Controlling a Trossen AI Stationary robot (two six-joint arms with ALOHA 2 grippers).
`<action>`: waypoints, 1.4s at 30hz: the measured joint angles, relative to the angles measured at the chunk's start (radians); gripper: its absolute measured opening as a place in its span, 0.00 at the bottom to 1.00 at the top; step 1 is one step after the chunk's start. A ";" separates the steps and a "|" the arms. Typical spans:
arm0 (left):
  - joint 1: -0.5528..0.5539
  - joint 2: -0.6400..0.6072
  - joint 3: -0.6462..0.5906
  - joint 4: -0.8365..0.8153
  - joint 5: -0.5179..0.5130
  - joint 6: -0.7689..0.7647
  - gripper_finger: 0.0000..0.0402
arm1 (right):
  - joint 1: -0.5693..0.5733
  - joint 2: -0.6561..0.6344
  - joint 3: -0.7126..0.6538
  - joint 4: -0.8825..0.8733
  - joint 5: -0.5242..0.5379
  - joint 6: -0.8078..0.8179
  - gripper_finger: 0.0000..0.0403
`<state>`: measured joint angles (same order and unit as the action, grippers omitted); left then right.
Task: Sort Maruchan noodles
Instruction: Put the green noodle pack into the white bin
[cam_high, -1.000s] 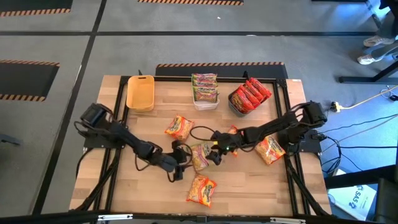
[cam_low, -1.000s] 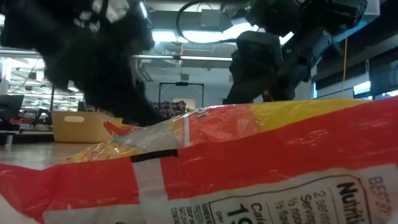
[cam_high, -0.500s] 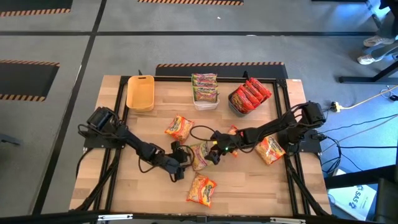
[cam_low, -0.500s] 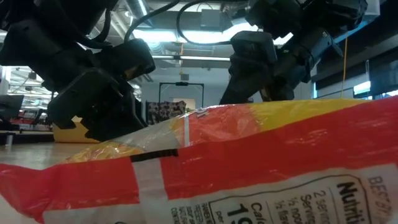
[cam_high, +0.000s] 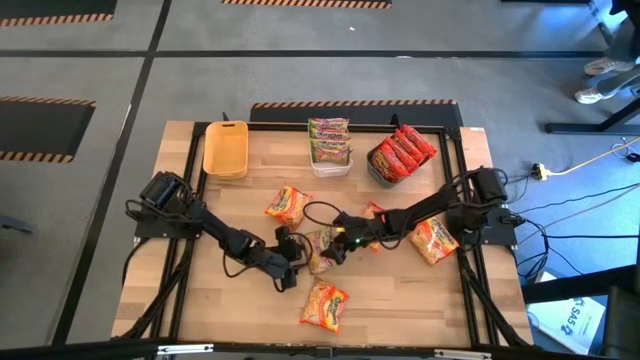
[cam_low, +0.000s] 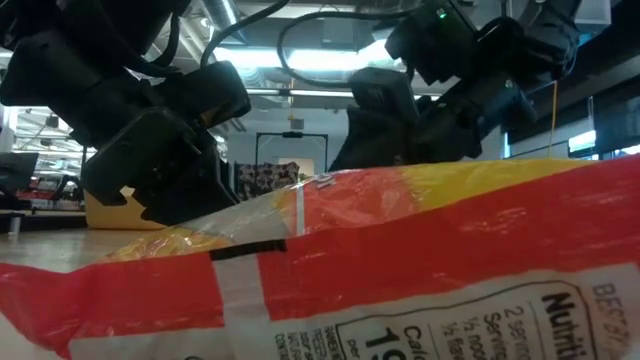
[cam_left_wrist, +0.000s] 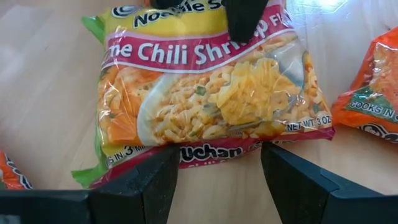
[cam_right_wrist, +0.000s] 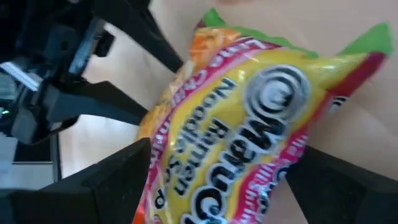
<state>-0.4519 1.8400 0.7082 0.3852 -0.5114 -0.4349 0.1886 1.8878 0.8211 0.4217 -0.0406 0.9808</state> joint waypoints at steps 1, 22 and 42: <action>0.000 0.000 0.000 0.000 0.000 0.000 0.56 | 0.000 0.001 0.000 0.016 -0.004 -0.009 0.87; 0.007 -0.007 0.000 0.096 -0.002 0.072 0.56 | 0.001 0.001 0.017 0.045 0.028 -0.099 0.39; -0.072 -0.440 -0.135 -0.359 0.030 0.108 0.56 | -0.204 -0.345 0.025 -0.205 0.005 -0.534 0.29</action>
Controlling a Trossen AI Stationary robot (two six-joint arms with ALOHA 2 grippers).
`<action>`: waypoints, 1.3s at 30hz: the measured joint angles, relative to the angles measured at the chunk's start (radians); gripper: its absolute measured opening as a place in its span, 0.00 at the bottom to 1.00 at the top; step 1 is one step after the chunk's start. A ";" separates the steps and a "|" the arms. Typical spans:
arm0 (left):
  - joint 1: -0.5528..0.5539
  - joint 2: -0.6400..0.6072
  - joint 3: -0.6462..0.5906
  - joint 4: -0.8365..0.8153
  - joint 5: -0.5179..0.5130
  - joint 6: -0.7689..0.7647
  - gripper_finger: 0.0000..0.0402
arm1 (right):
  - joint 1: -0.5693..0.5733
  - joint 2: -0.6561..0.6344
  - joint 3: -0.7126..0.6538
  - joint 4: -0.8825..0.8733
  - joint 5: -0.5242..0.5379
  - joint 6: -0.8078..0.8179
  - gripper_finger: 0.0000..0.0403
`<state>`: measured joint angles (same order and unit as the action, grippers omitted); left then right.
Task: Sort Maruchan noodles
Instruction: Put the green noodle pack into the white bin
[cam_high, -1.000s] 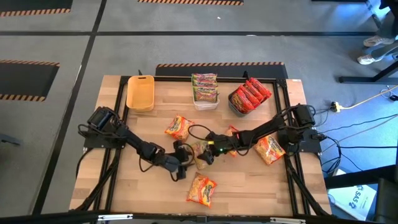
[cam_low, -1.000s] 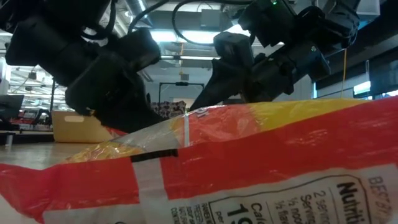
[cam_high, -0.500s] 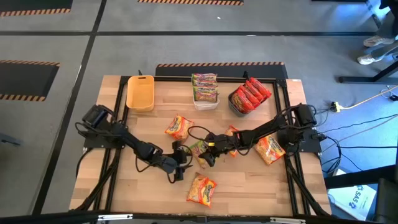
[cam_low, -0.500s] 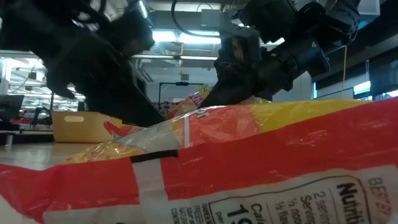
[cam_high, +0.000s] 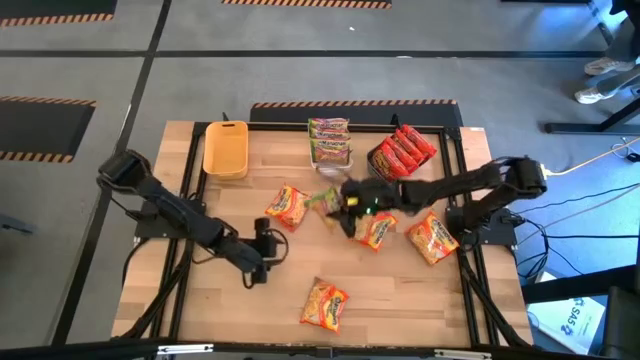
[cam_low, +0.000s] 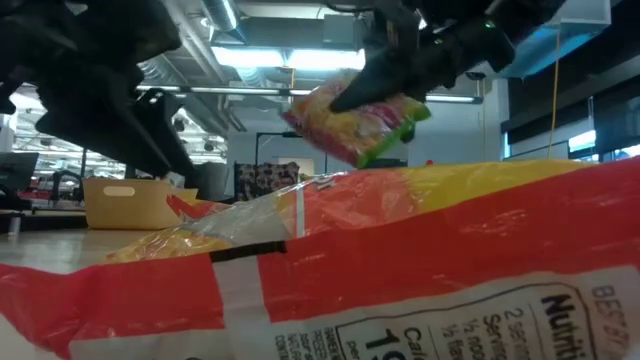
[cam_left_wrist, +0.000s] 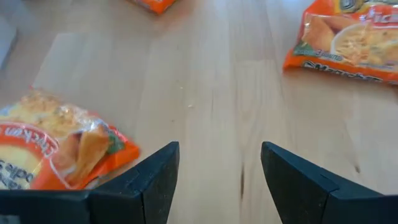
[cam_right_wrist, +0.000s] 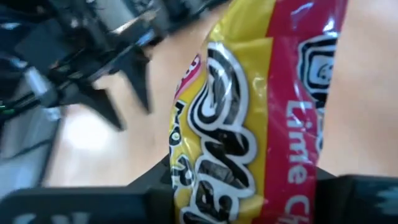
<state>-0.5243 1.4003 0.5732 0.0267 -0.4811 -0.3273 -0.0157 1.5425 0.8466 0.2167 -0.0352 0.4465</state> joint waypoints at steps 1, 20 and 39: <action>0.009 -0.028 -0.028 0.018 0.019 0.002 0.56 | -0.029 -0.020 0.008 -0.028 0.000 -0.044 0.28; 0.419 -0.251 -0.223 0.257 0.290 0.276 0.56 | -0.474 0.179 0.540 -0.655 -0.124 -0.824 0.29; 0.564 -0.250 -0.223 0.255 0.332 0.357 0.56 | -0.502 0.394 0.560 -0.689 -0.224 -0.925 0.29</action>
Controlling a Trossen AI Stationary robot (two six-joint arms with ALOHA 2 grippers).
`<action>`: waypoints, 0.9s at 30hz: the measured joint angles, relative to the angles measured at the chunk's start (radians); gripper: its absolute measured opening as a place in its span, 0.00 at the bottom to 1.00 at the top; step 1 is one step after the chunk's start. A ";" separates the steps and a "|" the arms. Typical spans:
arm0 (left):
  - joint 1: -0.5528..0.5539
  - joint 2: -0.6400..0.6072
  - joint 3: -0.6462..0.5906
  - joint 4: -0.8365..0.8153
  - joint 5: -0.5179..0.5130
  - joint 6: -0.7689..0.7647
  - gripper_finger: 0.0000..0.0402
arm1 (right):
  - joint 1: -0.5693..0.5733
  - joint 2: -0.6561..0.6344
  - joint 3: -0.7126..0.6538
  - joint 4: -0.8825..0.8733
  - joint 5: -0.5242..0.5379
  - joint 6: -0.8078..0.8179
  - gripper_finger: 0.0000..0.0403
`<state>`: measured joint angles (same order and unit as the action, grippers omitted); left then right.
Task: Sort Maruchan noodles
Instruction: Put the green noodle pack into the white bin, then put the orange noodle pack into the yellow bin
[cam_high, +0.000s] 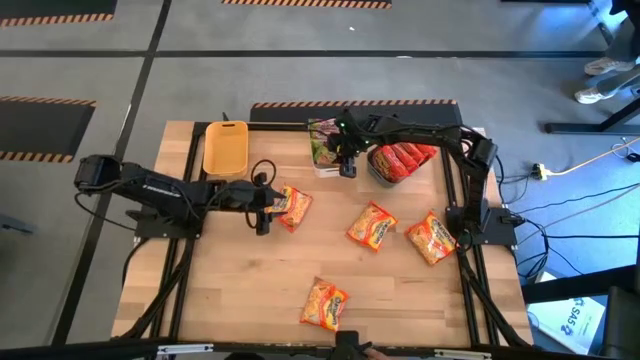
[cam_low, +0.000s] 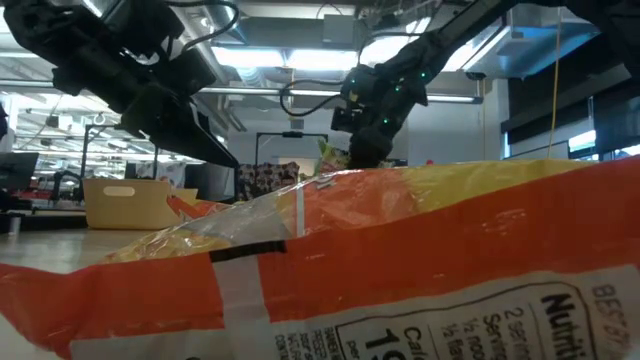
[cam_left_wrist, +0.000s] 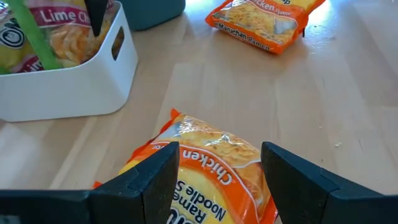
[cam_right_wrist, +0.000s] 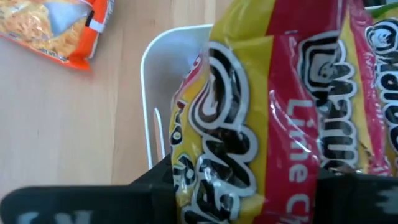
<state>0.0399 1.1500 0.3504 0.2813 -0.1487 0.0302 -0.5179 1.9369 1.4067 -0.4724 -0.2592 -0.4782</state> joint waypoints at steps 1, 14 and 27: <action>0.006 0.000 0.000 0.000 0.011 0.000 0.56 | 0.001 0.000 0.000 0.001 0.004 -0.001 0.30; 0.022 0.000 0.000 -0.002 0.062 0.000 0.56 | 0.026 -0.029 0.001 -0.022 0.077 0.013 0.66; 0.021 0.001 0.000 0.000 0.058 -0.083 0.56 | 0.198 -0.145 0.094 -0.119 0.035 0.199 0.65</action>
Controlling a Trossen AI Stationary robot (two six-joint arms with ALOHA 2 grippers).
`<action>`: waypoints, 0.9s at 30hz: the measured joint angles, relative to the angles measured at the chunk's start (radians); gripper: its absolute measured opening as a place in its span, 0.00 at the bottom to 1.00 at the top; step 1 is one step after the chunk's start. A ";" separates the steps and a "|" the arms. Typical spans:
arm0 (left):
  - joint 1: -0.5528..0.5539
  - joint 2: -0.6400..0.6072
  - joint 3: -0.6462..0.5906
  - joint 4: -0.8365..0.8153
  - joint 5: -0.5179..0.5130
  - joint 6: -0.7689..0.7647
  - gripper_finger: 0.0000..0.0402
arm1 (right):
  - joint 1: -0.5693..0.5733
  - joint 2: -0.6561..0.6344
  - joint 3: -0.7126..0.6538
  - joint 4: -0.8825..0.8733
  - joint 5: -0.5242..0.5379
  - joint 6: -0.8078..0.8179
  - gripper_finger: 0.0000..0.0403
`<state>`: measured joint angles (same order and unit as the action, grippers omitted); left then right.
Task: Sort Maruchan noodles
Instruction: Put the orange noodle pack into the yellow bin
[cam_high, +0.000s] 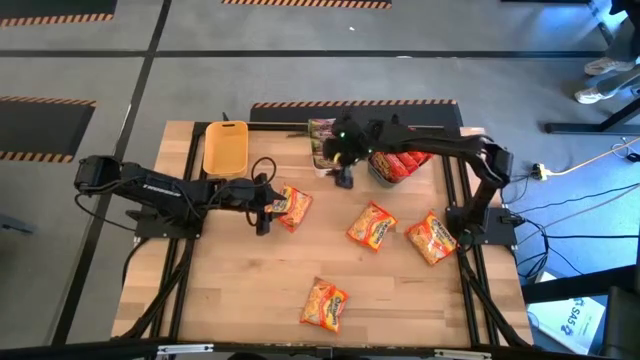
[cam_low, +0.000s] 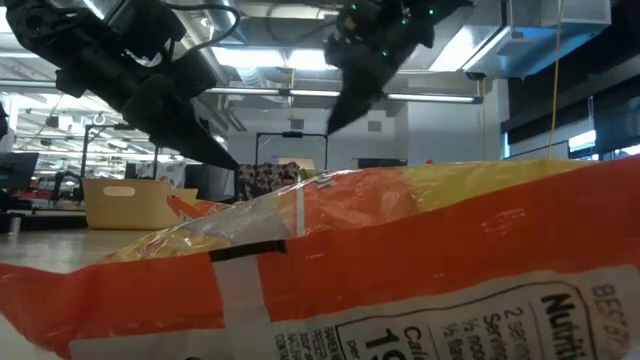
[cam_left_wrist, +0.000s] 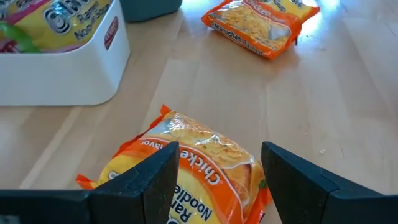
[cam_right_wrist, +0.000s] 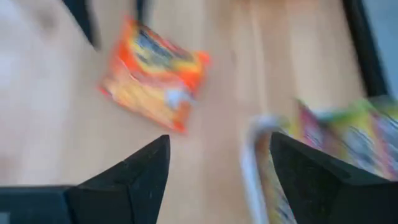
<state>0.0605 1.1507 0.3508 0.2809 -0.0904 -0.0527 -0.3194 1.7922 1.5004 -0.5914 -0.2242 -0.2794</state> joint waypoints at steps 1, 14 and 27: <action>0.000 0.000 0.000 0.000 0.000 -0.017 0.56 | 0.026 0.011 -0.009 0.054 -0.003 0.014 0.64; -0.051 0.034 0.000 -0.173 -0.013 -0.147 0.56 | 0.192 0.272 -0.096 0.426 0.285 0.074 0.44; -0.038 -0.040 0.098 -0.419 -0.138 -0.131 0.56 | 0.227 0.302 -0.094 0.459 0.106 0.124 0.33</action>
<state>0.0226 1.1107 0.4488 -0.1378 -0.2286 -0.1839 -0.0926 2.0937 1.4059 -0.1326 -0.1187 -0.1557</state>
